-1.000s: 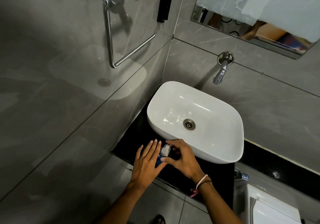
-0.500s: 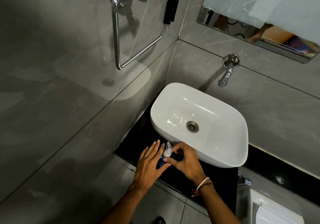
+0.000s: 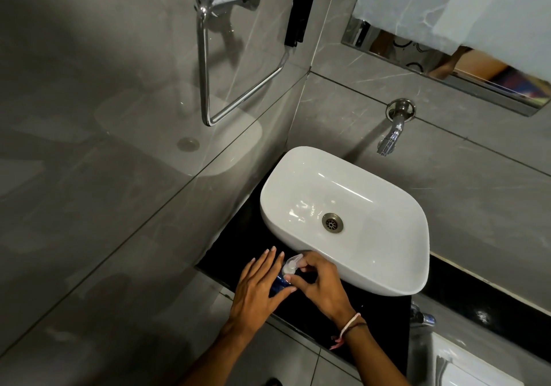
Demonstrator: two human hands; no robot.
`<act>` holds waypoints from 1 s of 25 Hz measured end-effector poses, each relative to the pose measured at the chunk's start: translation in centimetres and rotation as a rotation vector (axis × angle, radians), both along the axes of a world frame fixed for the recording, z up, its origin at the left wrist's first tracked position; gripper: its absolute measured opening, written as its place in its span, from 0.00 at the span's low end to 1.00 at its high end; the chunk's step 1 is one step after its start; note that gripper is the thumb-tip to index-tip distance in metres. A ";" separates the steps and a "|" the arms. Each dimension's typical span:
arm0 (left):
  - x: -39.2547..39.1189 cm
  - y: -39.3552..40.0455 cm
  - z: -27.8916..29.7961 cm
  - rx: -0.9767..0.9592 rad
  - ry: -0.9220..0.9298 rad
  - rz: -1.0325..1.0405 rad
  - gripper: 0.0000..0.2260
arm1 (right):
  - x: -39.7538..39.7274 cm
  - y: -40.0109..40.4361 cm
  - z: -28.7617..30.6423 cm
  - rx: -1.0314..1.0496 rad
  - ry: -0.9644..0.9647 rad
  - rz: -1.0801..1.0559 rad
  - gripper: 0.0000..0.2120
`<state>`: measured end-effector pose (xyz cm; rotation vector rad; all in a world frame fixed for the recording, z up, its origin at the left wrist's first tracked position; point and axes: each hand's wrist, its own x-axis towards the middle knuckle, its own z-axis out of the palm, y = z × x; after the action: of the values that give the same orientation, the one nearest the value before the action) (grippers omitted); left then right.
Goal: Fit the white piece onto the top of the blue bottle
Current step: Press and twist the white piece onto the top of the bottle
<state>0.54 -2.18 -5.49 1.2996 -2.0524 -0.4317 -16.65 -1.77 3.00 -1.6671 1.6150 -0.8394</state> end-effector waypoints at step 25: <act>0.3 -0.3 0.3 0.044 0.014 -0.020 0.31 | -0.9 0.9 -2.0 0.094 -0.219 -0.003 0.24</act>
<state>0.89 -2.43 -5.18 1.2997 -2.0564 -0.4962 -17.53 -0.85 1.04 -1.4540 1.4837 -0.9003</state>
